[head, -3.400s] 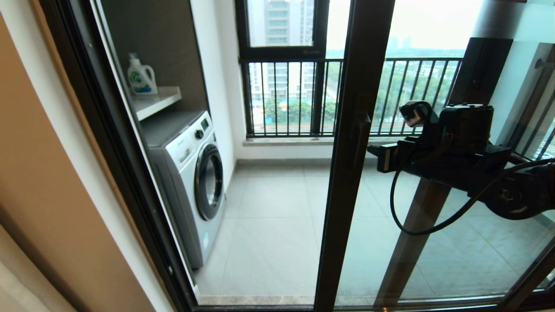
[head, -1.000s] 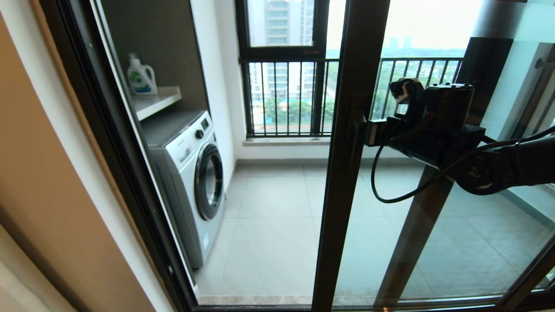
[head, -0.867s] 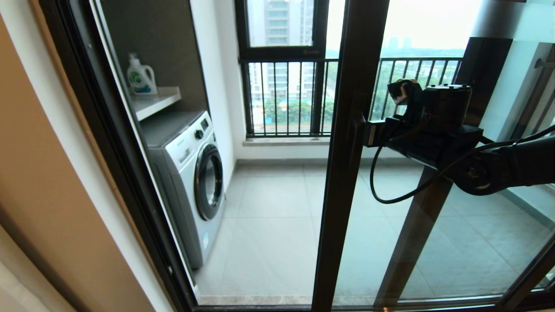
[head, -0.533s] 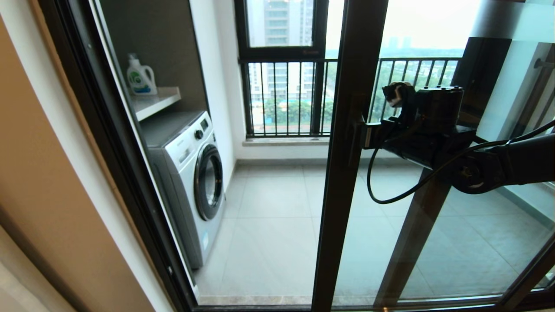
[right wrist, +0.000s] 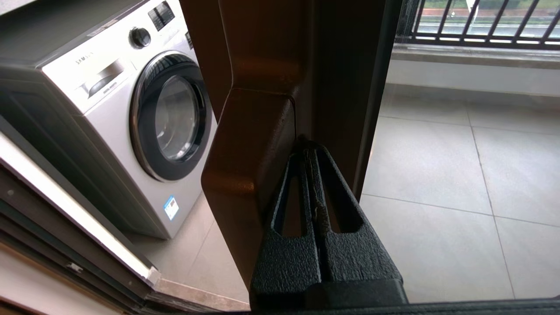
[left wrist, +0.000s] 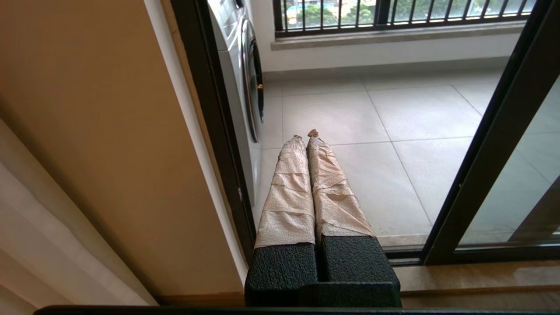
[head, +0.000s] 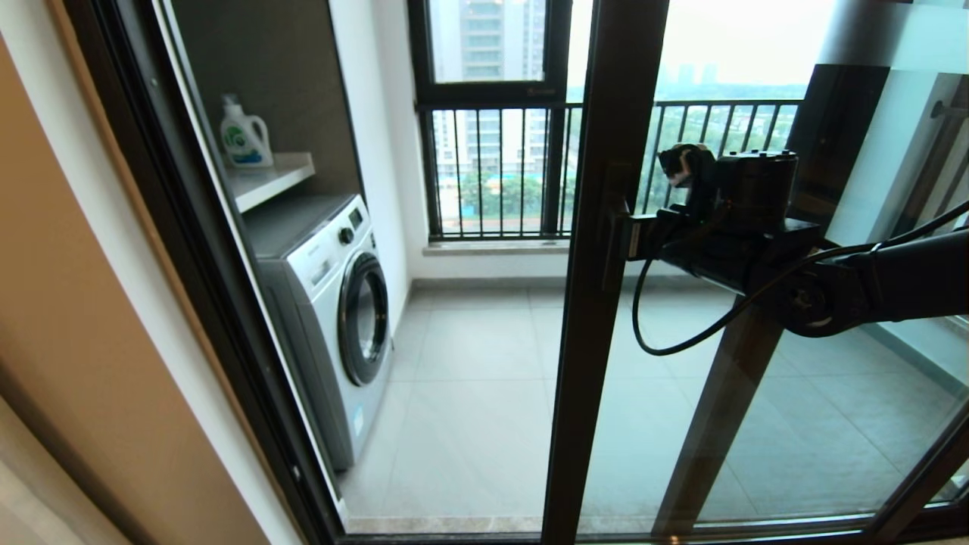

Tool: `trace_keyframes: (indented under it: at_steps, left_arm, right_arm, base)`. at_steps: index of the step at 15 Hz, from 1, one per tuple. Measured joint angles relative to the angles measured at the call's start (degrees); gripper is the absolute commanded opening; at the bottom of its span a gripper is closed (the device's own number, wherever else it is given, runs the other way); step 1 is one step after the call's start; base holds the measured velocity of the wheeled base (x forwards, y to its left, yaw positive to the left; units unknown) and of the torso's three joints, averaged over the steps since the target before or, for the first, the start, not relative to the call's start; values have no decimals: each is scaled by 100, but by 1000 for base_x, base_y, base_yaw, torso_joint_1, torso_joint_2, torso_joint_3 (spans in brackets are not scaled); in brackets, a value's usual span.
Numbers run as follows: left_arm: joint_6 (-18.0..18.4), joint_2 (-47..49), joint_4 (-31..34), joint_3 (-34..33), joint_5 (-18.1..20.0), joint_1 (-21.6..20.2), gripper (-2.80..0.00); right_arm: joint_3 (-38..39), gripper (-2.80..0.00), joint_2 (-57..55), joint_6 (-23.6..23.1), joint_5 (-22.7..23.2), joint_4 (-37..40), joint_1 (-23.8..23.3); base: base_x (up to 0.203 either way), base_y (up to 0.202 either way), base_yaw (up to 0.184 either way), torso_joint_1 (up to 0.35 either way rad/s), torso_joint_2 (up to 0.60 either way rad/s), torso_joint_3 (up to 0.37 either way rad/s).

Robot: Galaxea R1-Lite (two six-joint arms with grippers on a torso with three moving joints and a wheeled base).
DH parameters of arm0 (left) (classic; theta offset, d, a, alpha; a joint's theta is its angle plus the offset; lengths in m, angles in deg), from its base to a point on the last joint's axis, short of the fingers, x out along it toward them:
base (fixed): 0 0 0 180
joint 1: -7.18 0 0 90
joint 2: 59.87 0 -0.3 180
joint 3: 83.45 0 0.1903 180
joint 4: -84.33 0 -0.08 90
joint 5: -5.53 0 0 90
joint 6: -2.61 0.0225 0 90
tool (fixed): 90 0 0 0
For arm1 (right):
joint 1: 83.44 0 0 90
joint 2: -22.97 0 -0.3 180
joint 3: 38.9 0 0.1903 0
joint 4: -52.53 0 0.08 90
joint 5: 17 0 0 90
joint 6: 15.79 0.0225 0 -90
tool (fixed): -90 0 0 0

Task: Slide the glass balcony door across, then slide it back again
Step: Close the slid door

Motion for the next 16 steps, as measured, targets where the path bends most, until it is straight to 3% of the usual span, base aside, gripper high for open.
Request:
trace_keyframes:
  at_steps: [16]
  left_arm:
    - [0, 0, 0, 0, -2, 0, -280]
  right_arm:
    - [-415, -280, -318, -1, 18, -27, 606]
  base:
    - [0, 0, 0, 0, 0, 0]
